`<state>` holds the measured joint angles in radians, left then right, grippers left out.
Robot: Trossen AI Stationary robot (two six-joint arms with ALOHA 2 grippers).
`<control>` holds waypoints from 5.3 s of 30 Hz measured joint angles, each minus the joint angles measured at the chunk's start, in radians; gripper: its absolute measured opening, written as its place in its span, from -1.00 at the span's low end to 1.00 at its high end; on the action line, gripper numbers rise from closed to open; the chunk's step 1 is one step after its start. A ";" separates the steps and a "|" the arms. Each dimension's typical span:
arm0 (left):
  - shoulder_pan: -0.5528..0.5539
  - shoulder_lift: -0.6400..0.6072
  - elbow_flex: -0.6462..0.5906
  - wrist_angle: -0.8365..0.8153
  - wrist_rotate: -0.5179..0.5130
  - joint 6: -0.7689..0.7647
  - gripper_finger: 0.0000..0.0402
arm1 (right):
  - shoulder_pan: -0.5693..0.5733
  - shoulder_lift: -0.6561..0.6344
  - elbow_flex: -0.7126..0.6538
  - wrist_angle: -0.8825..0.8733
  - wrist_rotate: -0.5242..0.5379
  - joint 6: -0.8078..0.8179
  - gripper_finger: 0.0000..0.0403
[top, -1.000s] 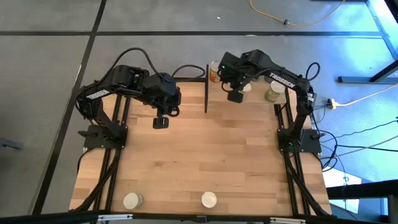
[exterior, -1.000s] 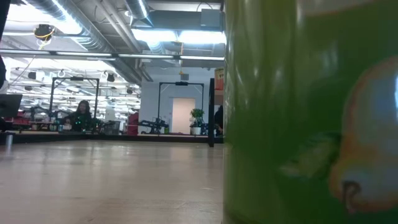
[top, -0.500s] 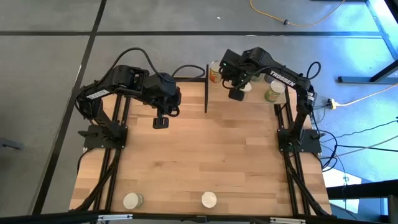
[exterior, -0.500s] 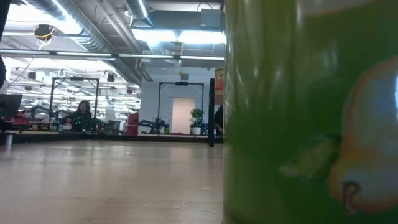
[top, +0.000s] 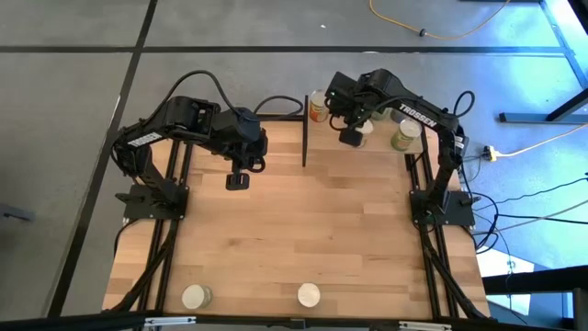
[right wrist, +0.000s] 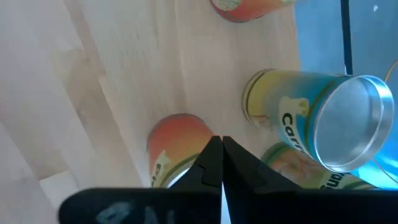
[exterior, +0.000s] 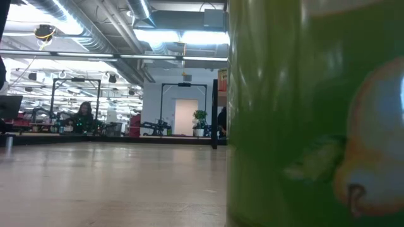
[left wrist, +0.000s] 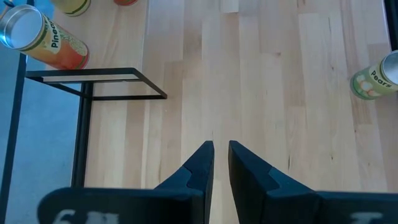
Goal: Pick and place cans onto a shelf
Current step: Put the canned pineapple on the shelf
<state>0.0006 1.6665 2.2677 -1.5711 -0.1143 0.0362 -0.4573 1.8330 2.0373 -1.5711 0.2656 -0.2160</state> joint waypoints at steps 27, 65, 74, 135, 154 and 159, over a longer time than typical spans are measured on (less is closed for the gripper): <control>0.002 0.000 0.000 0.000 0.000 0.000 -0.79 | 0.066 0.065 0.000 0.000 0.029 0.055 -1.00; 0.024 0.000 0.000 0.000 -0.001 -0.001 -0.79 | 0.037 -0.095 -0.305 -0.004 -0.031 0.048 -1.00; 0.072 0.000 0.000 0.000 0.000 0.000 -0.79 | 0.054 -0.155 -0.372 0.012 -0.031 0.054 -1.00; 0.082 0.000 0.000 0.000 0.004 -0.037 -0.79 | -0.154 -0.313 -0.250 0.068 -0.088 0.139 -1.00; 0.082 0.000 0.000 0.000 0.004 -0.027 -0.79 | -0.202 -0.312 -0.359 0.100 -0.139 0.077 -1.00; 0.082 0.000 0.000 0.000 0.004 -0.027 -0.79 | -0.219 -0.312 -0.359 0.075 -0.139 0.076 -1.00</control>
<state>0.0822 1.6661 2.2677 -1.5707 -0.1101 0.0093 -0.6759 1.5208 1.6783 -1.4962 0.1271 -0.1398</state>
